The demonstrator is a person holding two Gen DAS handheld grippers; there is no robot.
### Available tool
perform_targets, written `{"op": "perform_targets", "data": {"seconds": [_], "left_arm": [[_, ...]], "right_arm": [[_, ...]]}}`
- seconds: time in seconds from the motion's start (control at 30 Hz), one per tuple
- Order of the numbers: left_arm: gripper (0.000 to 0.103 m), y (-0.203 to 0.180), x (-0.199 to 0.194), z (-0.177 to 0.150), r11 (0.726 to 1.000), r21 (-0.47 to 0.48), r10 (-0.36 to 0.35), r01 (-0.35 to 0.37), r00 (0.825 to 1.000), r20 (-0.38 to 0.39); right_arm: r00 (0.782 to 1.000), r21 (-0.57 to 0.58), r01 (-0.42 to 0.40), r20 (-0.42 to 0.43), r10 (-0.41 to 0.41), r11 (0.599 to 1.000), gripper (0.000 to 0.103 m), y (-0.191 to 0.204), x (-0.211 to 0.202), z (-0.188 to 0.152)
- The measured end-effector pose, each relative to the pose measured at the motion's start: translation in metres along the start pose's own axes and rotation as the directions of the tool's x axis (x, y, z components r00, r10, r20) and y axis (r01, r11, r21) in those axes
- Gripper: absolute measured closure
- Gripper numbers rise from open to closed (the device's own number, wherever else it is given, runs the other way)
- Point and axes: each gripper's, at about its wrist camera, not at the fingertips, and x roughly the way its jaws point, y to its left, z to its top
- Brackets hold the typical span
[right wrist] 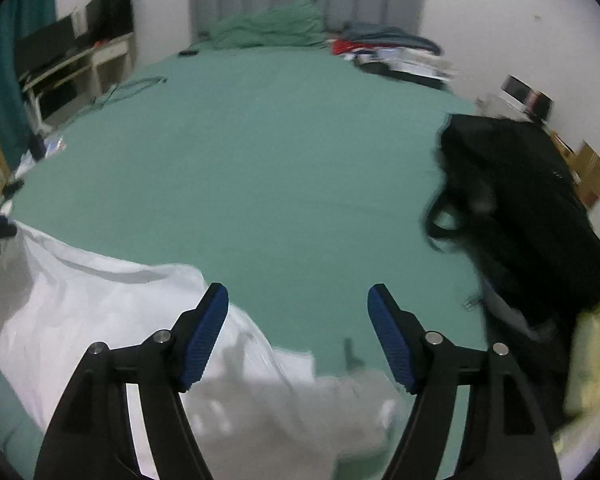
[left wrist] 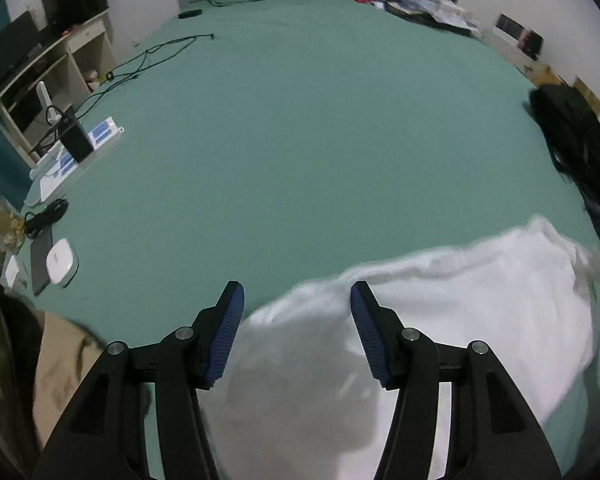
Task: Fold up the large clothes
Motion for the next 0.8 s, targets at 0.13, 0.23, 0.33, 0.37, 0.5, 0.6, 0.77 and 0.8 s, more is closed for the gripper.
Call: {"op": "perform_targets", "data": {"seconds": [0.13,0.23,0.33,0.37,0.5,0.6,0.77,0.8], "left_arm": [[0.044,0.013,-0.015,-0.035,1.000,-0.018,-0.015,0.014,1.000,-0.016],[0.041,0.034,-0.026,-0.067,0.993,-0.115,-0.003,0.005,1.000,0.013],[0.035,0.044,-0.022,-0.109,0.977,-0.212,-0.008,0.007,1.000,-0.002],[0.035,0.047,-0.015,-0.120,0.971,-0.237,-0.024,0.018,0.999,-0.024],[0.035,0.045,0.010,-0.159,0.960,-0.277,-0.063,0.036,0.994,-0.091],[0.035,0.038,0.007,-0.173,0.966,-0.256,-0.033,0.024,0.999,-0.028],[0.096,0.028,-0.008,-0.179,0.977,-0.208,-0.049,0.049,0.999,0.006],[0.096,0.027,-0.013,-0.179,0.978,-0.205,-0.042,0.044,0.999,0.017]], "right_arm": [[0.998,0.122,-0.029,-0.043,0.035,0.992,0.031,-0.022,-0.028,-0.057],[0.987,0.198,-0.057,-0.136,0.085,0.979,0.031,-0.028,-0.020,-0.102],[0.972,0.264,-0.111,-0.170,0.160,0.958,0.031,-0.022,-0.010,-0.134],[0.969,0.283,-0.130,-0.166,0.183,0.950,0.030,-0.020,-0.009,-0.140],[0.977,0.261,-0.136,-0.125,0.173,0.956,0.073,-0.007,-0.011,-0.147],[0.971,0.241,-0.156,-0.140,0.193,0.958,0.091,0.004,-0.014,-0.150],[0.969,0.244,-0.162,-0.143,0.200,0.956,0.094,0.006,-0.025,-0.151],[0.970,0.243,-0.162,-0.140,0.200,0.956,0.094,0.005,-0.030,-0.153]]}}
